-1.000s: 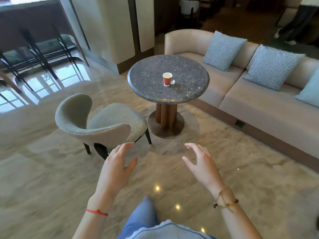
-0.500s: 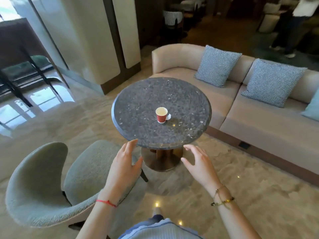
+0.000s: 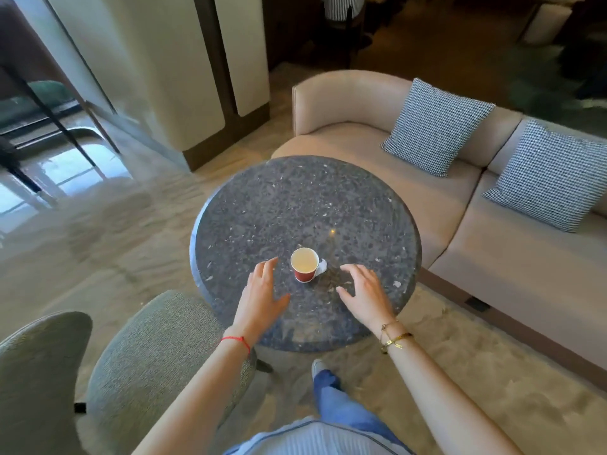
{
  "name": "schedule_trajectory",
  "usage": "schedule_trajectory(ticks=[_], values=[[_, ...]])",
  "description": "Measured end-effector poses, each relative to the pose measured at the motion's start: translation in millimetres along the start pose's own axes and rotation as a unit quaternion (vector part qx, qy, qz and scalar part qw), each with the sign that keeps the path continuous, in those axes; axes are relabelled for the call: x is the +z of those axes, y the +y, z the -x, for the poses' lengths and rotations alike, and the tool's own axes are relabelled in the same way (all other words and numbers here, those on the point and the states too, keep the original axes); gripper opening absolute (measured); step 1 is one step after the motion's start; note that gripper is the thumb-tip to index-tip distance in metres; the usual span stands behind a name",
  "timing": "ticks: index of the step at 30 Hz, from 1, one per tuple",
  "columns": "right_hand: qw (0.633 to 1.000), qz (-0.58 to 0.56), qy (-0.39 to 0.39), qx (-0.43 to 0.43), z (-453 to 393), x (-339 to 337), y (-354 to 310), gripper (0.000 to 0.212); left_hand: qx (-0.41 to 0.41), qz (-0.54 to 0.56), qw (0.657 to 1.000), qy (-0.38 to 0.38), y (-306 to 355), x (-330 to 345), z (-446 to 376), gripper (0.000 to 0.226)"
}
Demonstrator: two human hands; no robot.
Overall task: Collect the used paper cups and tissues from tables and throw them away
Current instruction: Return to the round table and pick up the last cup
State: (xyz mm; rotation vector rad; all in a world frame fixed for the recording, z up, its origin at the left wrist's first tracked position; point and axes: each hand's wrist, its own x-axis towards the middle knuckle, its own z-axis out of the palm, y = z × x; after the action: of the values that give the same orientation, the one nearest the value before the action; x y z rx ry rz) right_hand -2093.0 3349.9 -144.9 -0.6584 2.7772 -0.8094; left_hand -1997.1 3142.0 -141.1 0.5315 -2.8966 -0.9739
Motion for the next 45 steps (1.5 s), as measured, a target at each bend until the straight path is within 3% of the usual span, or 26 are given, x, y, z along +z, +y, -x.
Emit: schedule_trajectory(ticks=[17,28,37,45], values=[[0.972,0.055,-0.224,-0.044,-157.4,72.5,60.9,0.062,-0.12,-0.024,0.99,-0.065,8.0,65.6,-109.6,0.105],[0.967,0.063,-0.236,-0.078,-177.4,92.4,62.1,0.007,-0.145,-0.003,0.988,-0.055,10.7,77.1,-120.3,0.085],[0.978,0.013,-0.204,-0.046,-178.6,73.8,65.4,0.009,-0.169,0.04,0.985,0.01,13.9,66.2,-110.1,0.084],[0.976,-0.037,-0.188,-0.108,-168.6,44.7,37.4,0.006,-0.208,0.08,0.964,0.144,10.3,36.8,-58.3,0.079]])
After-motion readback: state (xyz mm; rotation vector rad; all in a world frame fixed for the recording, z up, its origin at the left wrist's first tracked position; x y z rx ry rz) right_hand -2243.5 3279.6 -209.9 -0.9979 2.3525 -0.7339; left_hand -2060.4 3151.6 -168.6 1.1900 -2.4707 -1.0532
